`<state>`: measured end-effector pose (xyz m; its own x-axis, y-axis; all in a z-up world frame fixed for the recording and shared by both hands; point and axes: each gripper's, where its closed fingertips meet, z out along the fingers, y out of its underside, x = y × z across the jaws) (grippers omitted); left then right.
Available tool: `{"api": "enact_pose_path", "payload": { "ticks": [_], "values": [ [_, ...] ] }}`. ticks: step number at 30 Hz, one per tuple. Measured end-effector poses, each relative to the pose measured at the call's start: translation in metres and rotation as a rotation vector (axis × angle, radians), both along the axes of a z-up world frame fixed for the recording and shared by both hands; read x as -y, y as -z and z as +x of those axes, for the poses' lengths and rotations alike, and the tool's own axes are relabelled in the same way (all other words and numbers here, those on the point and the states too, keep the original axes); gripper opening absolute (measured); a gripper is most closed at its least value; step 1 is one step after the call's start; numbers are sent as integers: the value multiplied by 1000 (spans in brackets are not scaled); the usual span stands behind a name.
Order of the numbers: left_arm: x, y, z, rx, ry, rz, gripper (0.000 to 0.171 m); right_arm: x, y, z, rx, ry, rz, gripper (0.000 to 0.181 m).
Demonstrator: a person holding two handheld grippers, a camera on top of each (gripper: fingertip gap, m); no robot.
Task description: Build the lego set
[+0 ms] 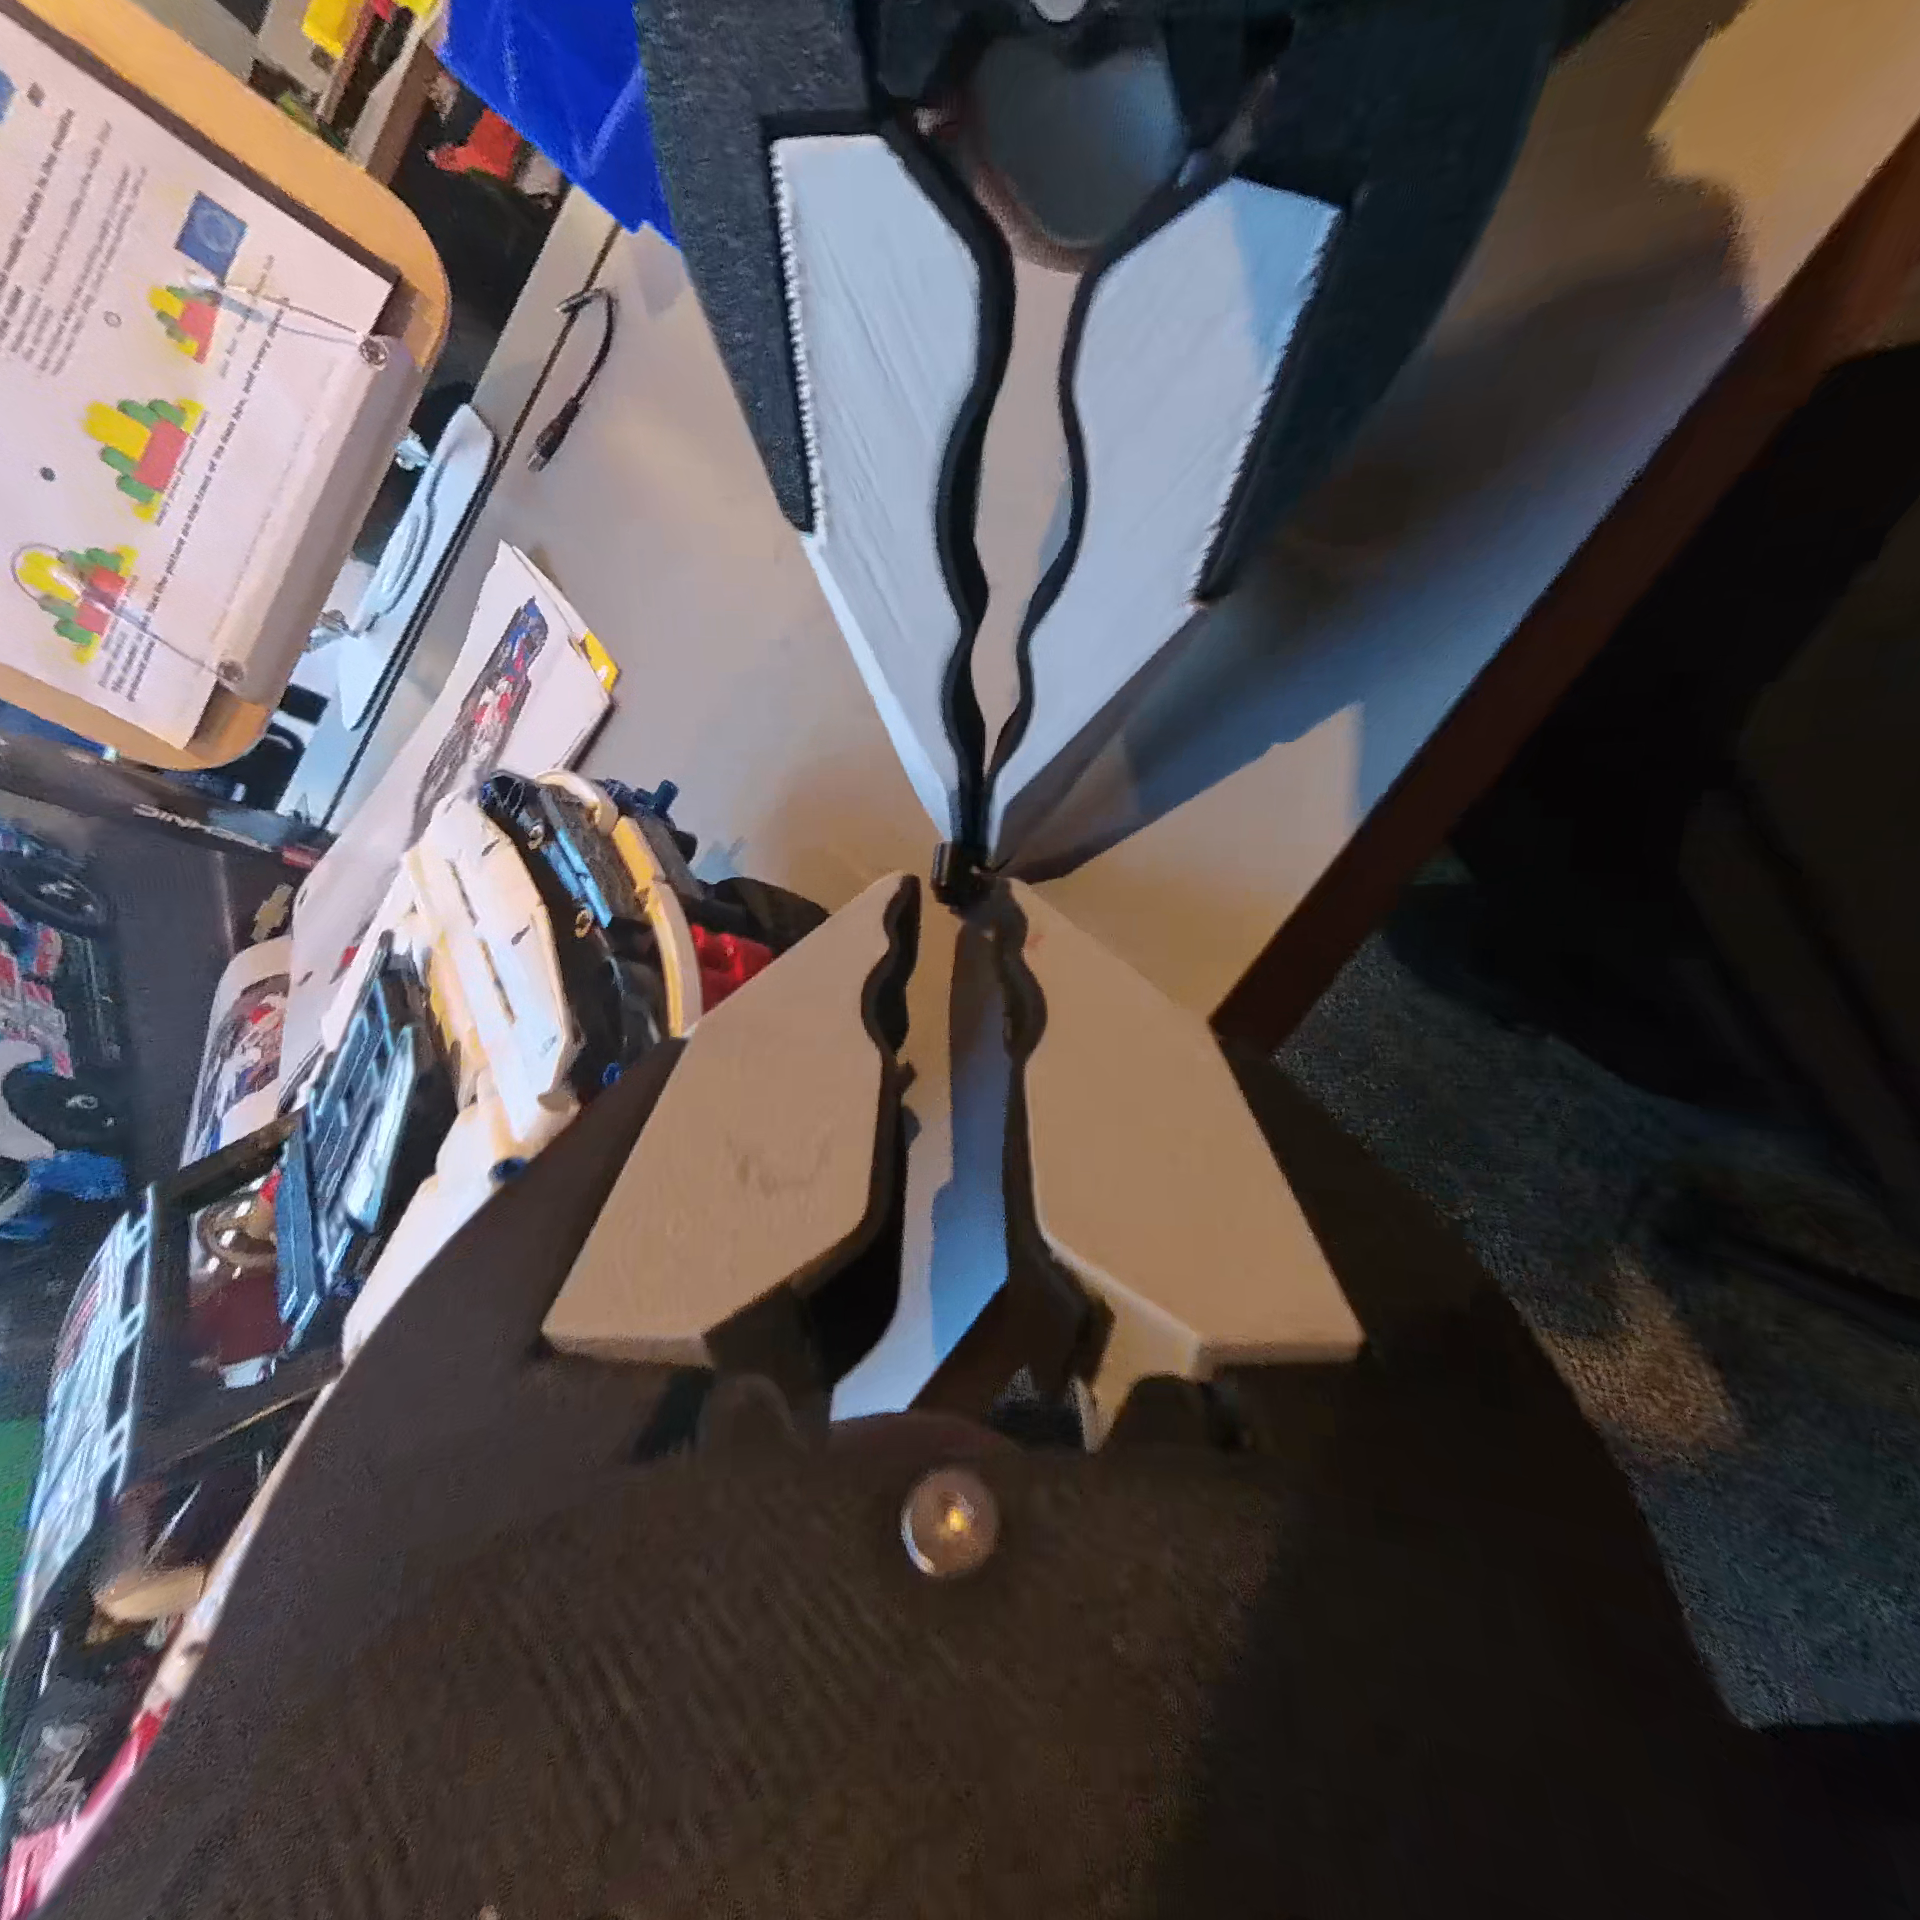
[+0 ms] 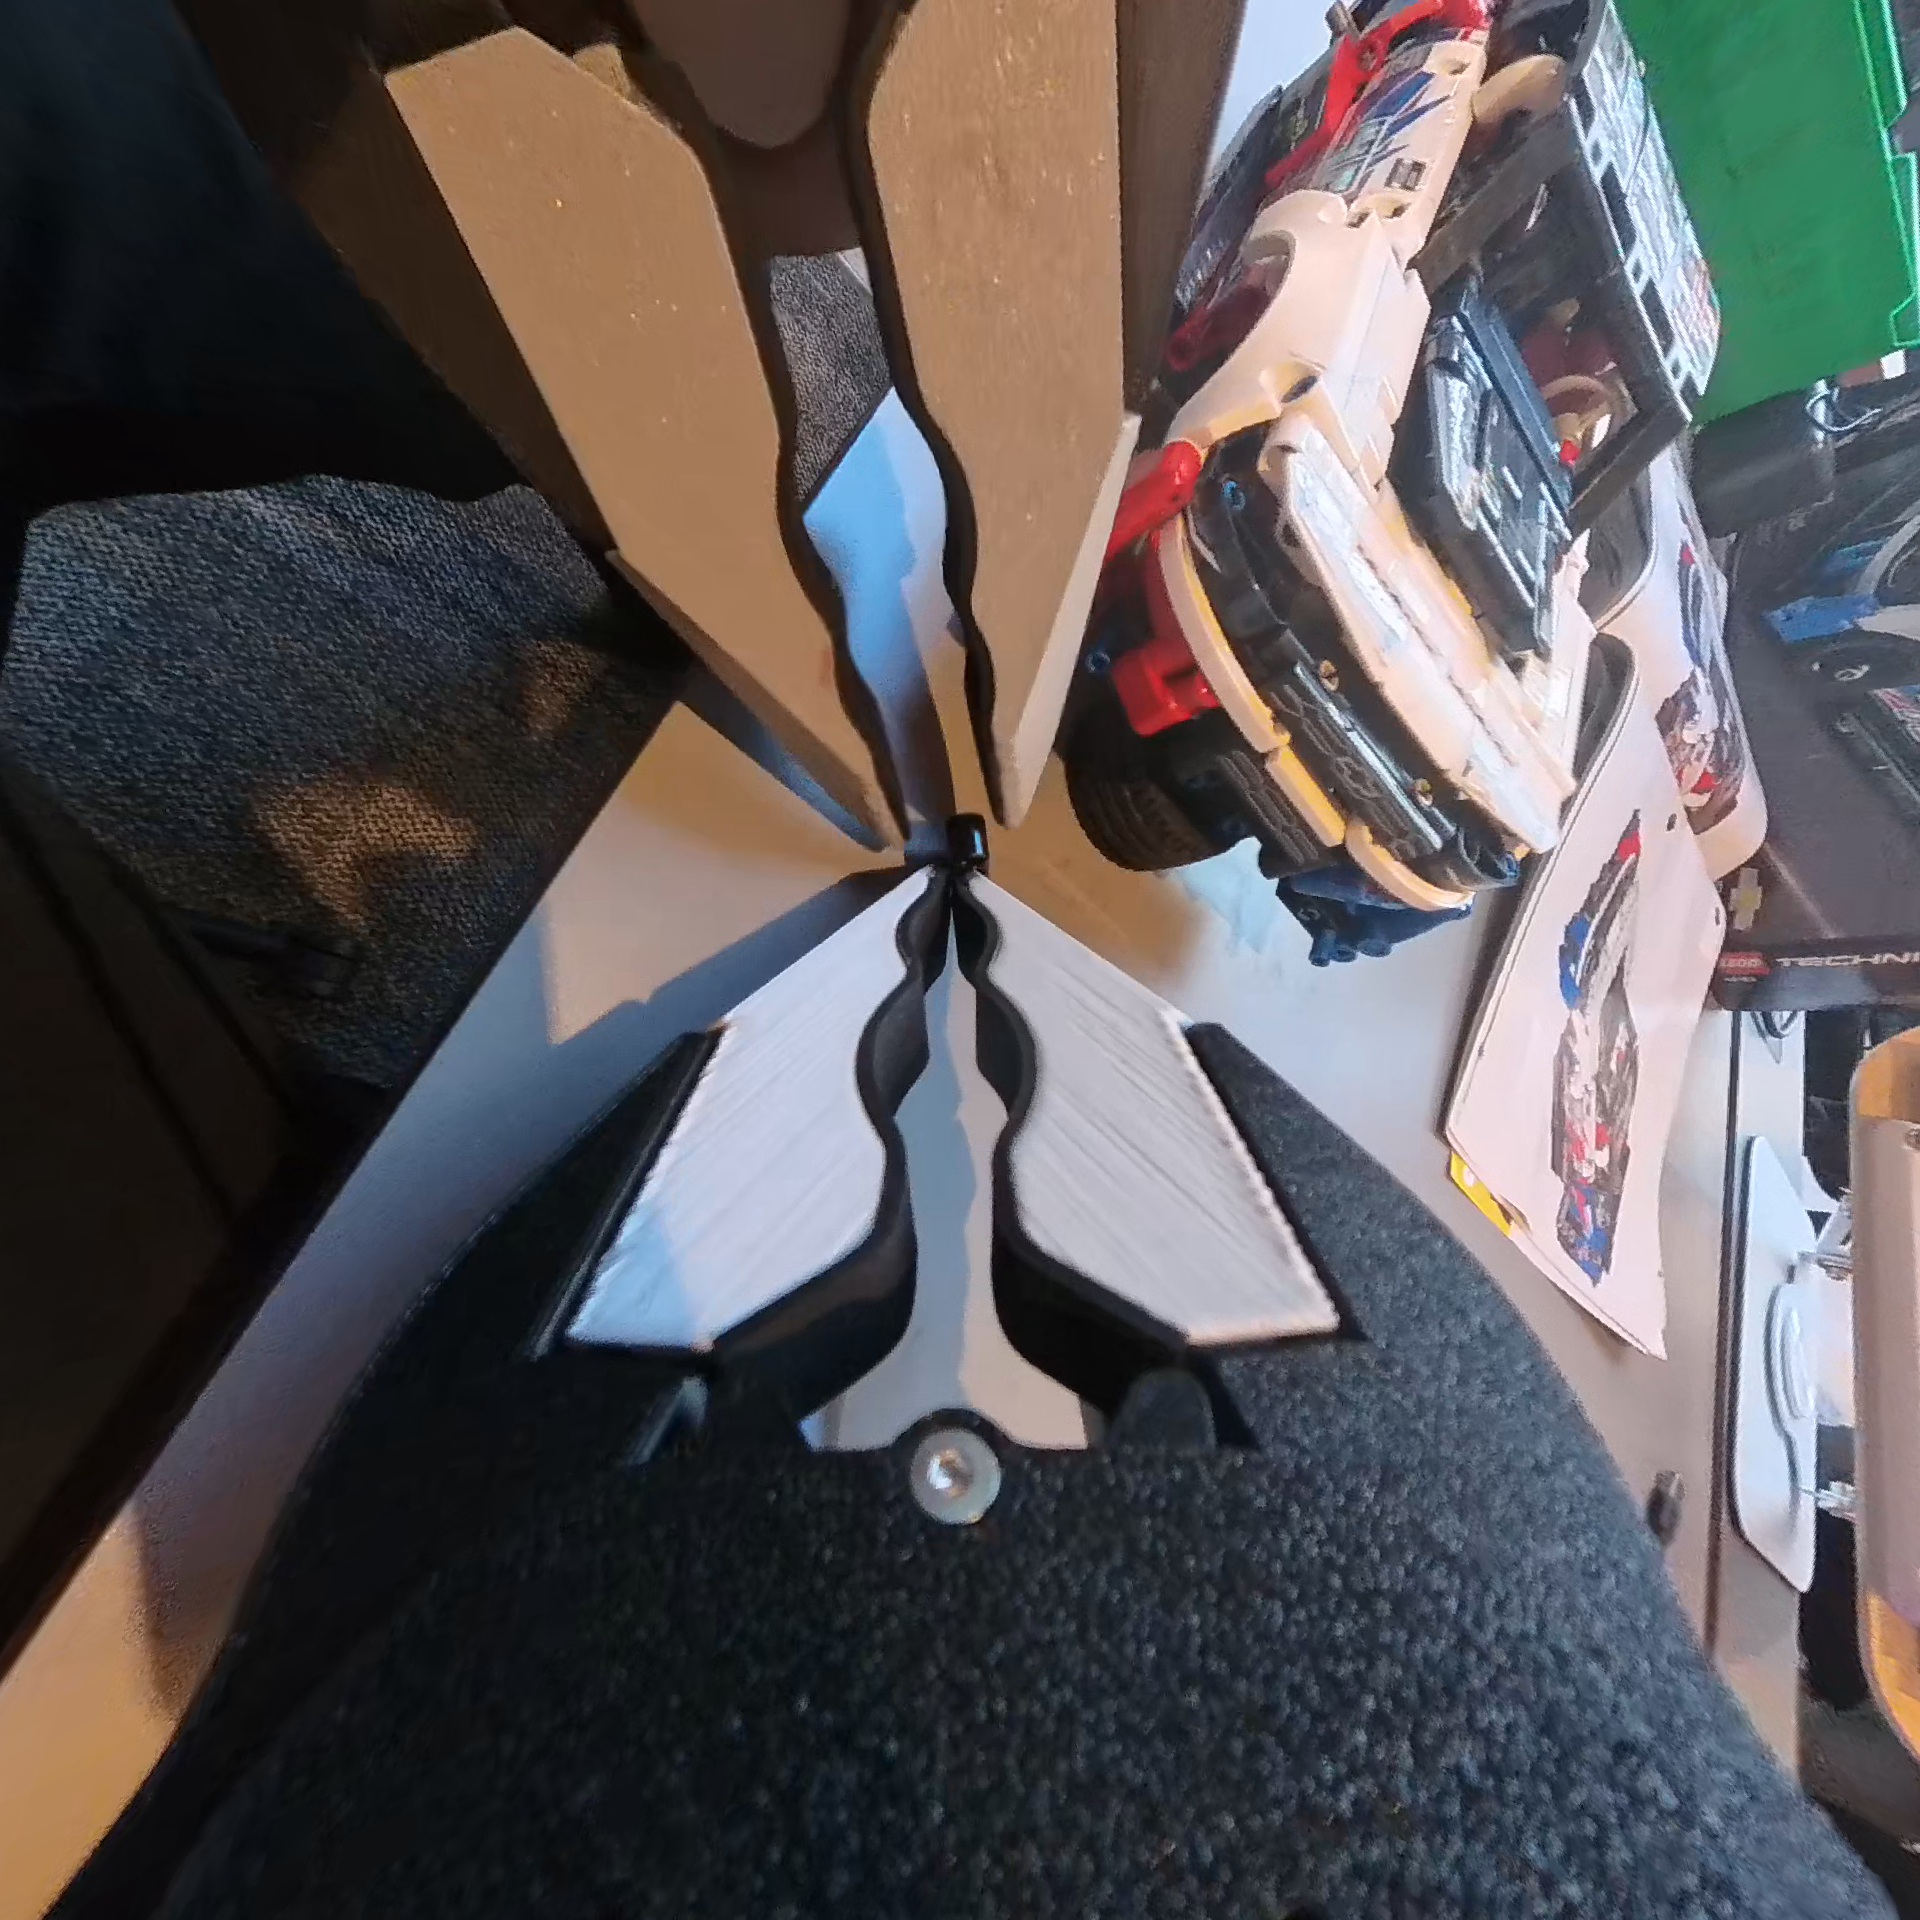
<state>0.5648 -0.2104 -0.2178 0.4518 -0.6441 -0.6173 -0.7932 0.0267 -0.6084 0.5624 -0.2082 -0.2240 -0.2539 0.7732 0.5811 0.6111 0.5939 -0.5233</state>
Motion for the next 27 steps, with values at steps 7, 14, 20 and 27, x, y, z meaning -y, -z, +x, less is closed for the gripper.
{"api": "enact_pose_path", "payload": {
  "ticks": [7, 14, 20, 27],
  "values": [
    [0, 4, 2, -50, 25, 0, 6, 4, 0, 0, 15, -21, 47, 0],
    [1, 0, 2, -43, 88, 73, 5, 2, -11, 2, -38, -16, 30, 1],
    [13, -16, 3, 84, 208, 218, 5, 15, -20, 0, -74, -72, 37, 11],
    [21, -19, 3, 134, 305, 275, 5, 20, -22, -5, -82, -88, 111, 7]
  ]
}}
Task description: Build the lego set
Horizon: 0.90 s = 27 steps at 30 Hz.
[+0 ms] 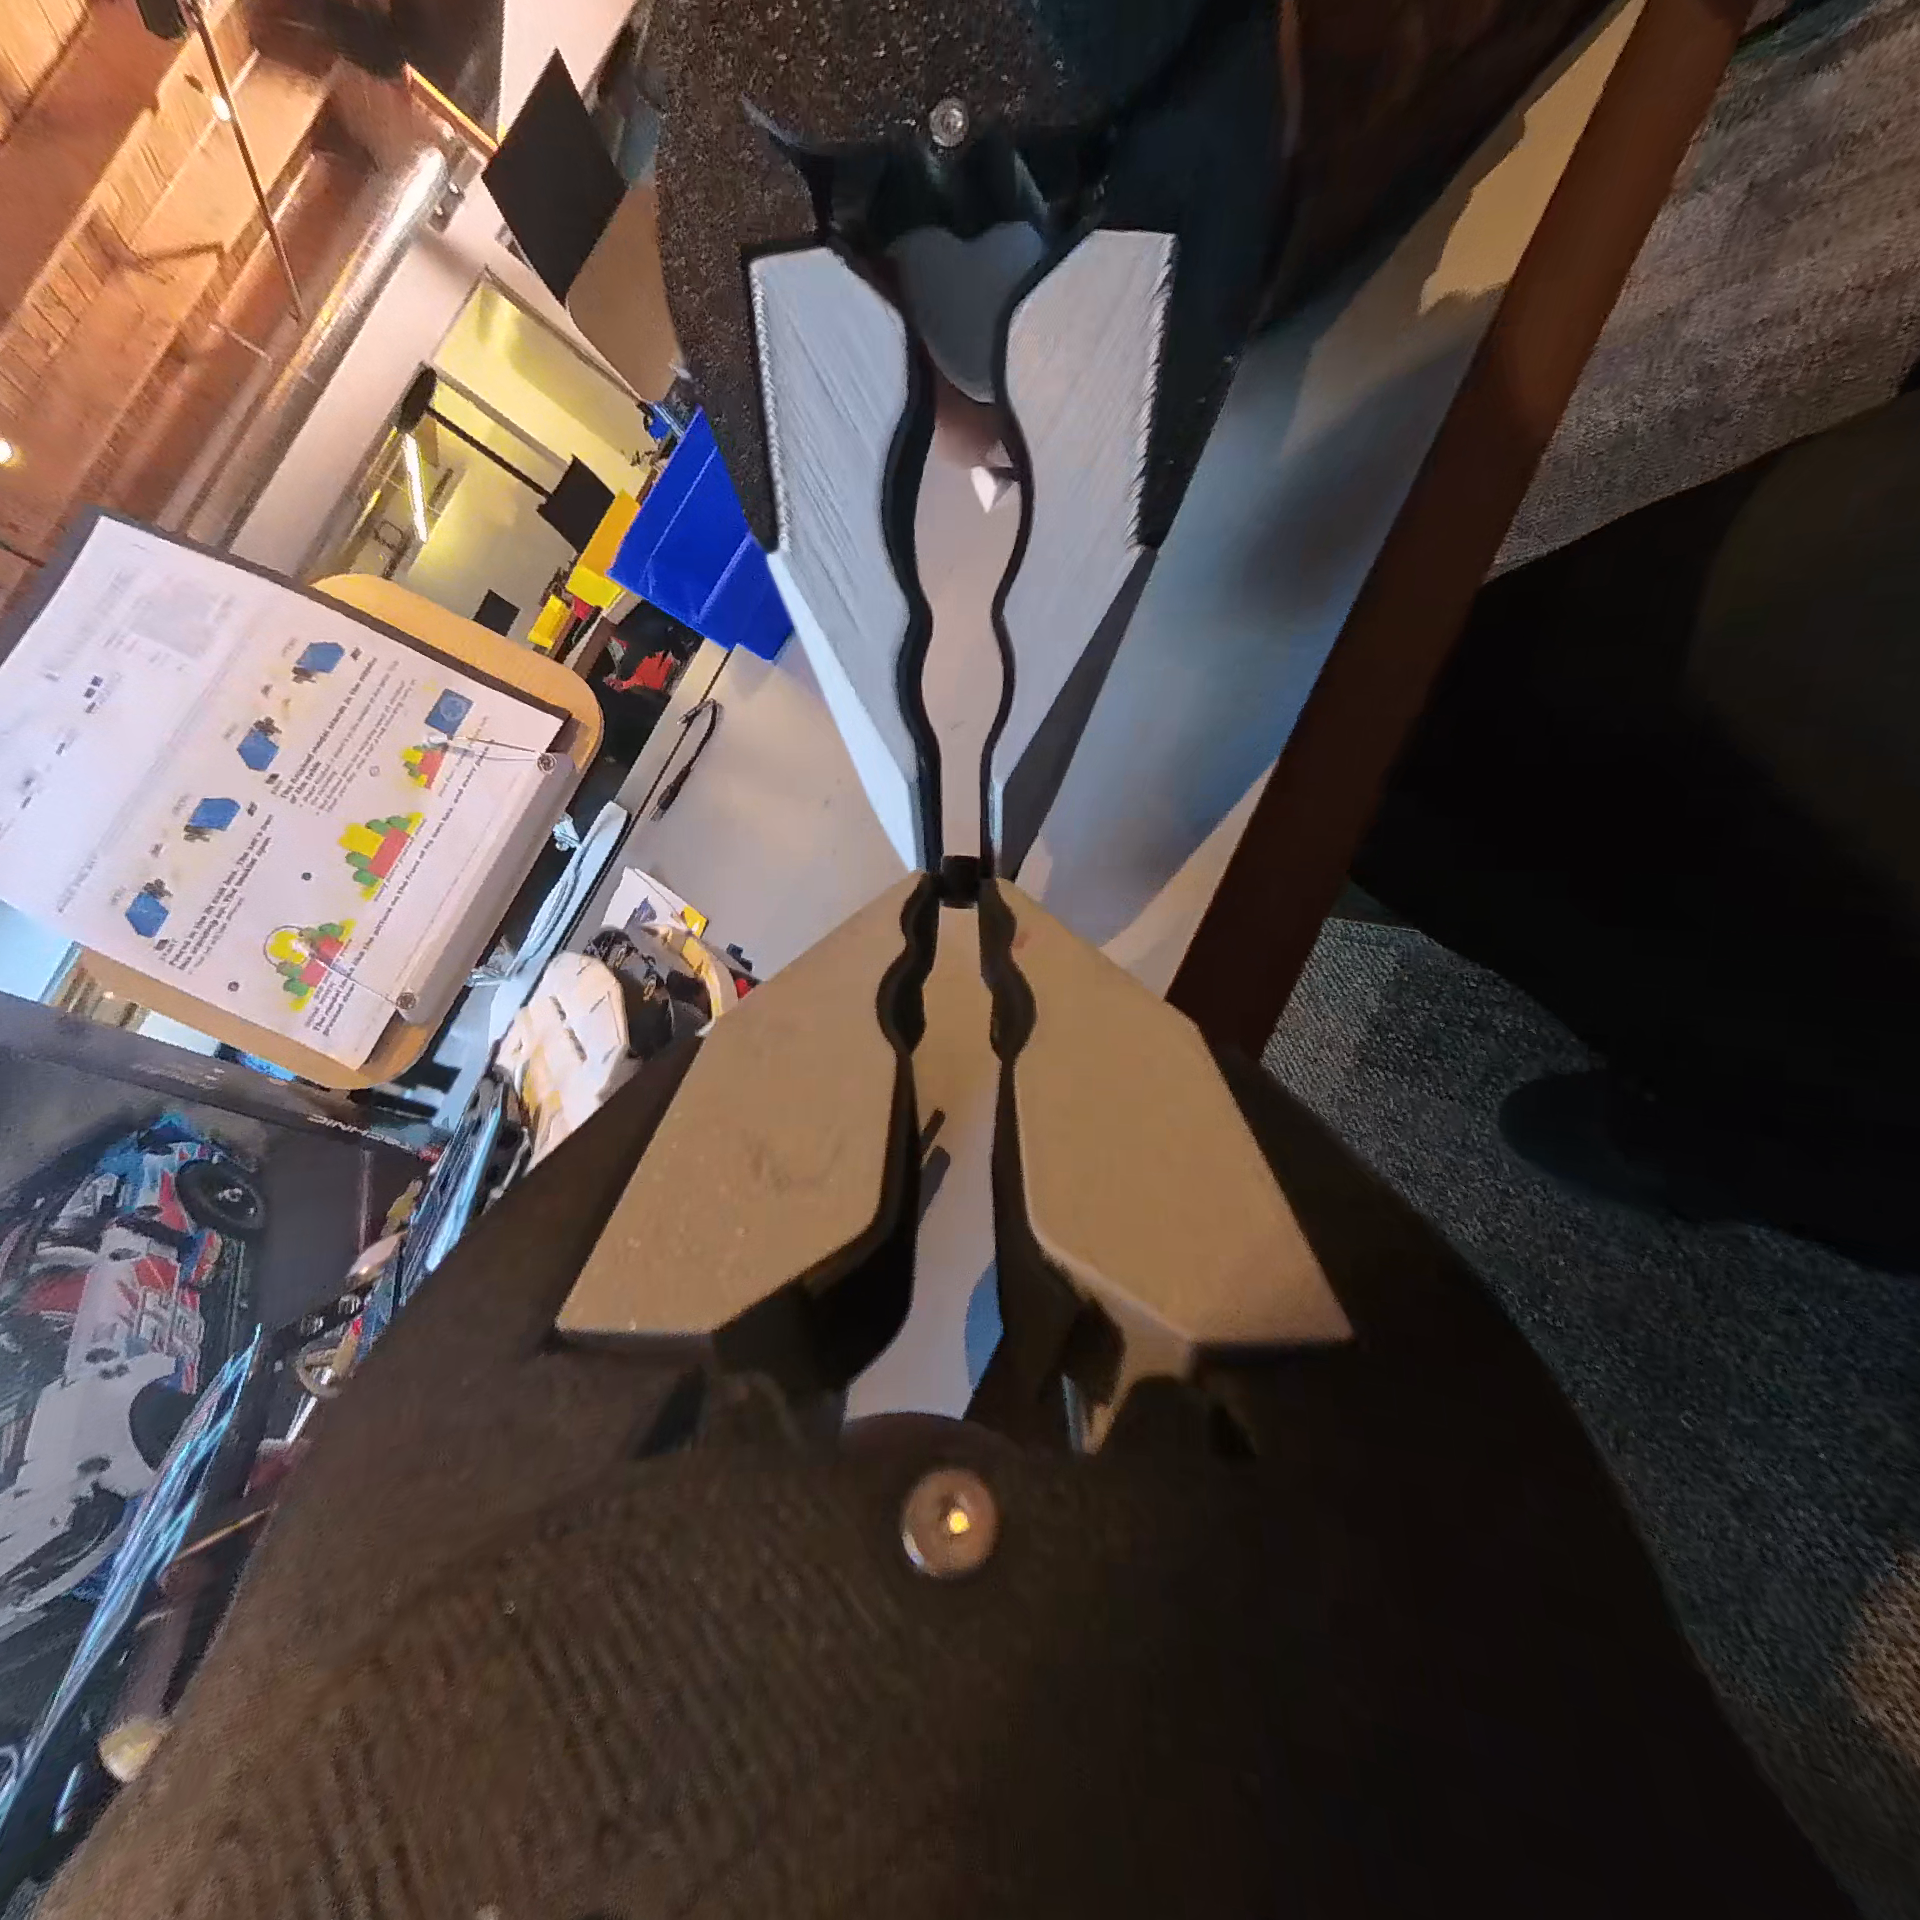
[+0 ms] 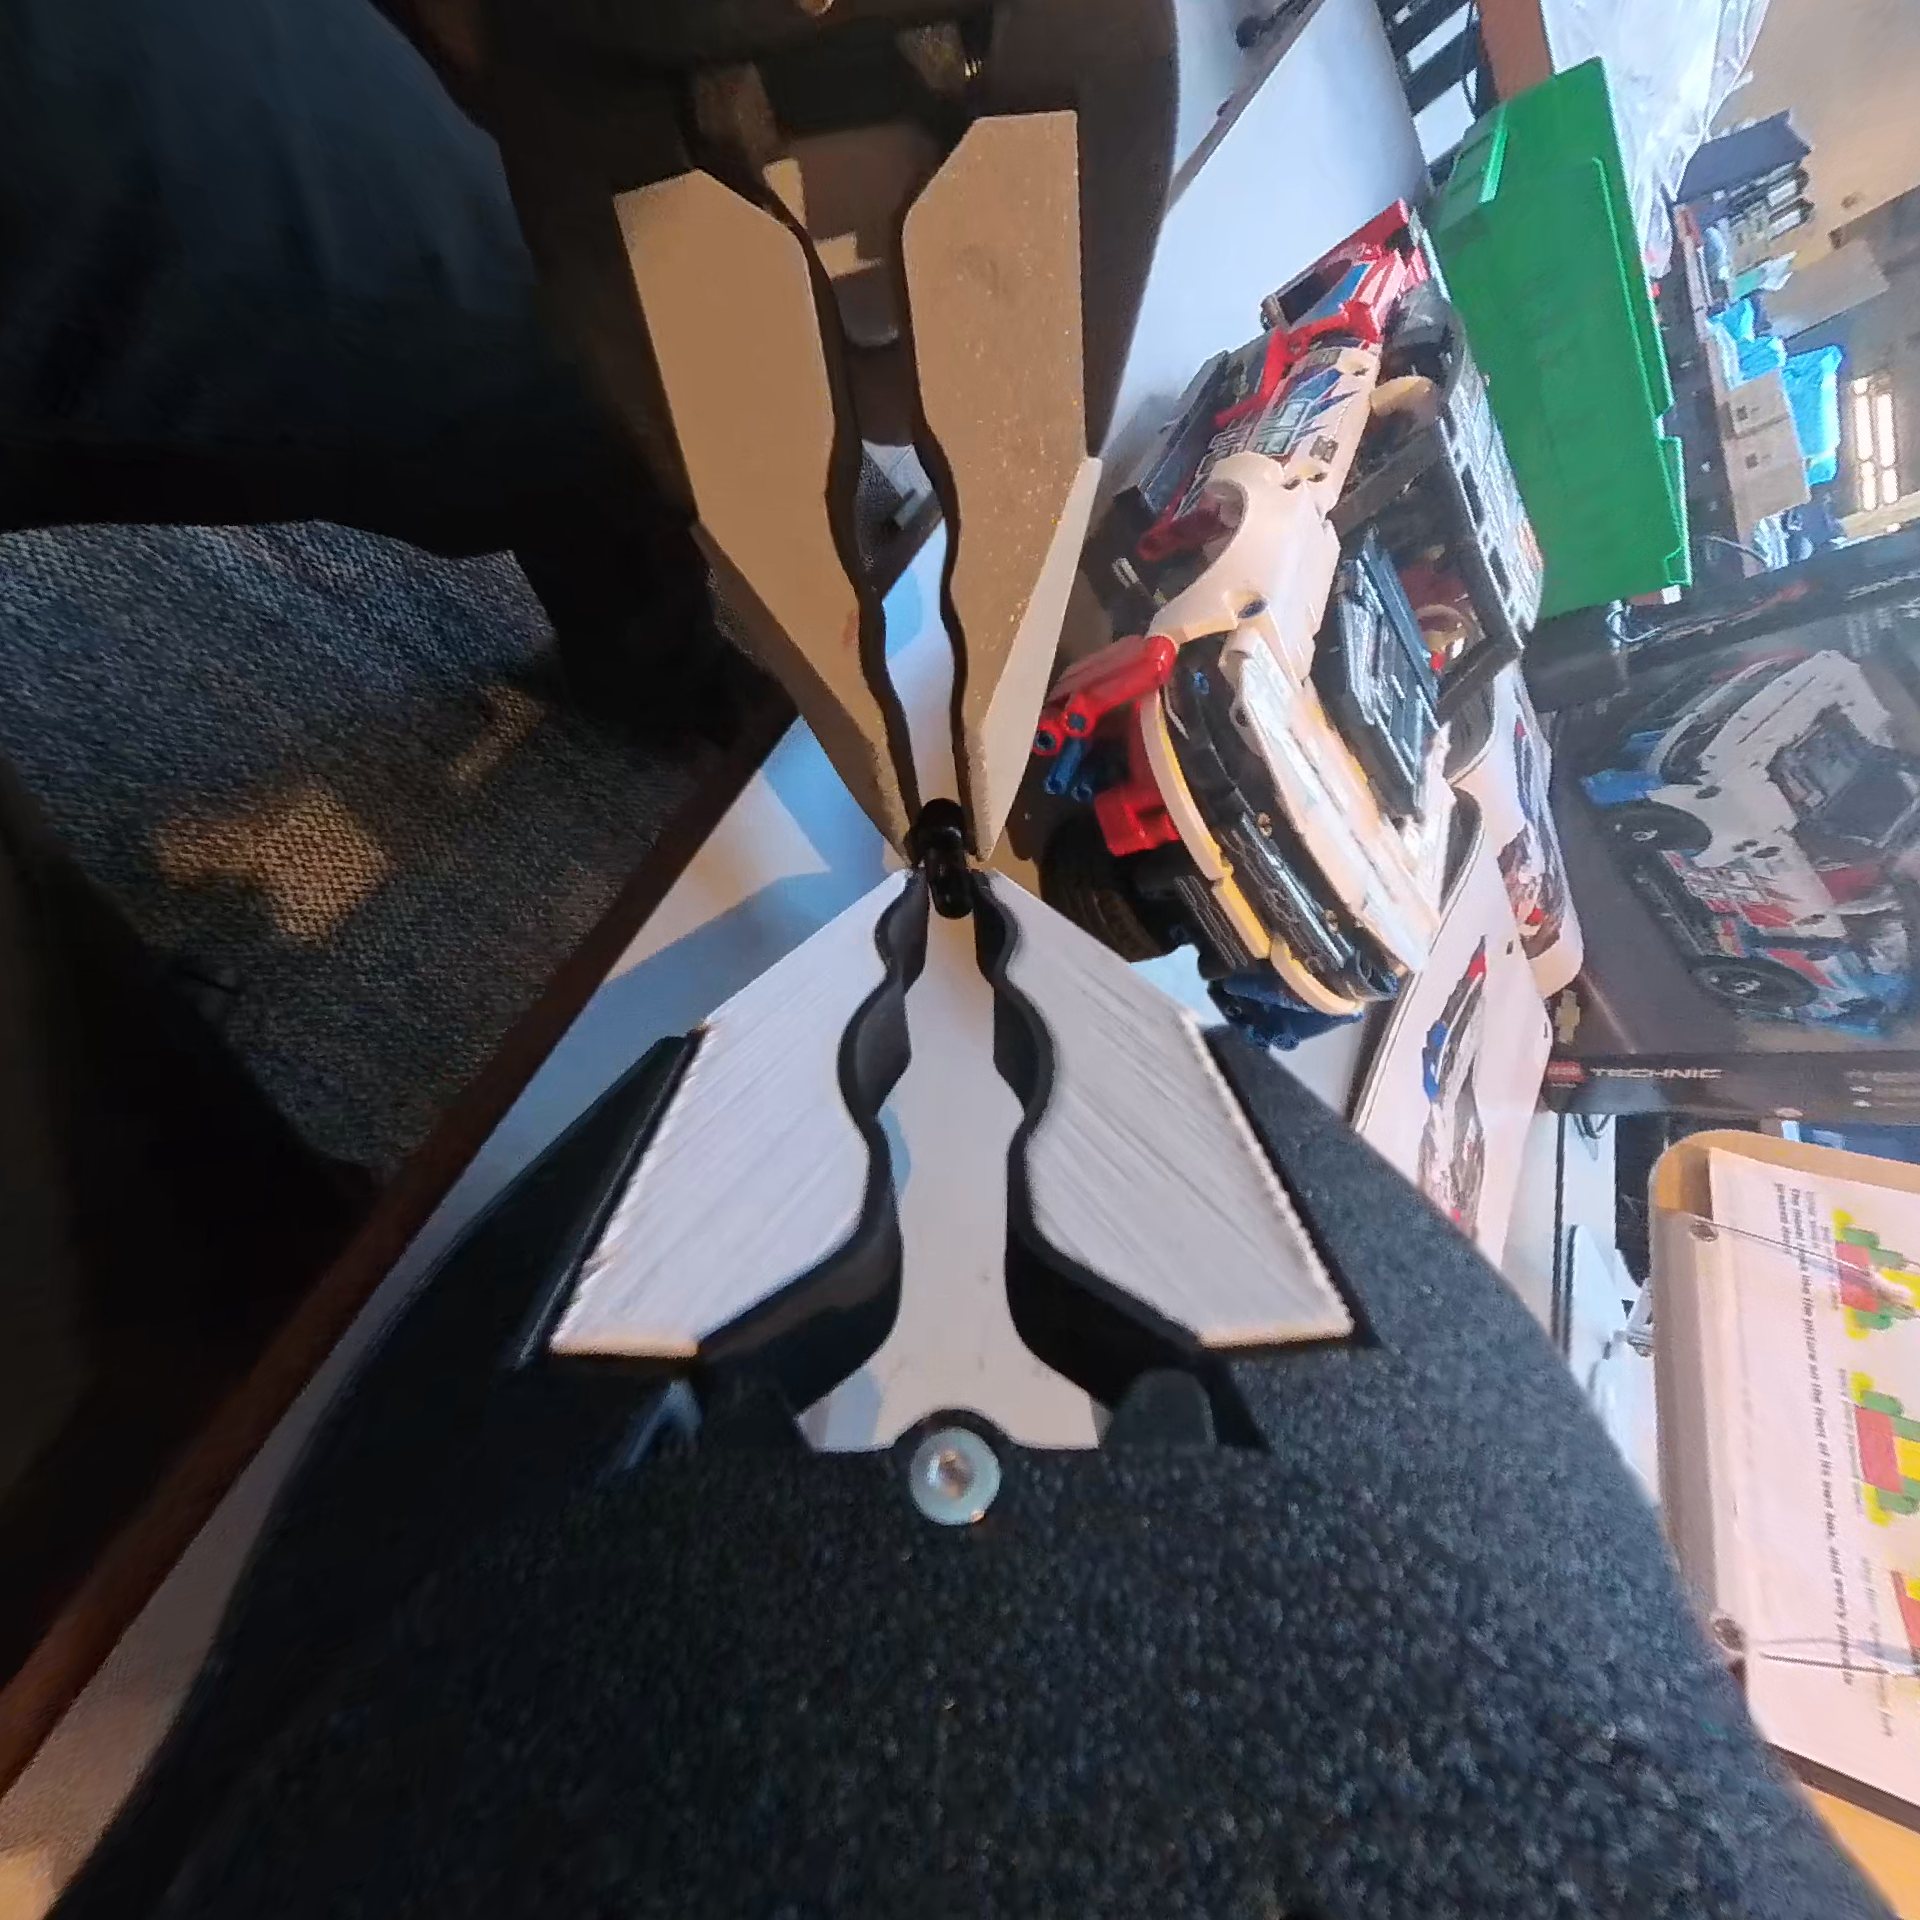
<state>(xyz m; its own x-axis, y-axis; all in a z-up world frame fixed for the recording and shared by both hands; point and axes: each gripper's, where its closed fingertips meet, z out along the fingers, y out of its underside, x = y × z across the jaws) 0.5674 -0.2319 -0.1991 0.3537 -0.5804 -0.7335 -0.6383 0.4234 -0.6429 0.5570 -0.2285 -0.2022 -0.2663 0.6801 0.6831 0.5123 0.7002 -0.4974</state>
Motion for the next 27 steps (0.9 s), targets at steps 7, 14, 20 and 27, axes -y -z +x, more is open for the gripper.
{"api": "enact_pose_path", "payload": {
  "ticks": [7, 14, 20, 27],
  "values": [
    [-7, 0, -12, 96, -124, -108, 7, -13, -5, -10, -41, 44, 196, 6],
    [-4, -8, -55, 509, -481, -420, 35, -26, -24, -21, -134, 15, 497, 6],
    [-15, 9, -50, 533, -472, -588, 51, -26, -8, -24, -117, -25, 501, 5],
    [-24, 7, -48, 553, -427, -601, 43, -30, -4, -27, -113, -35, 533, 5]
  ]
}}
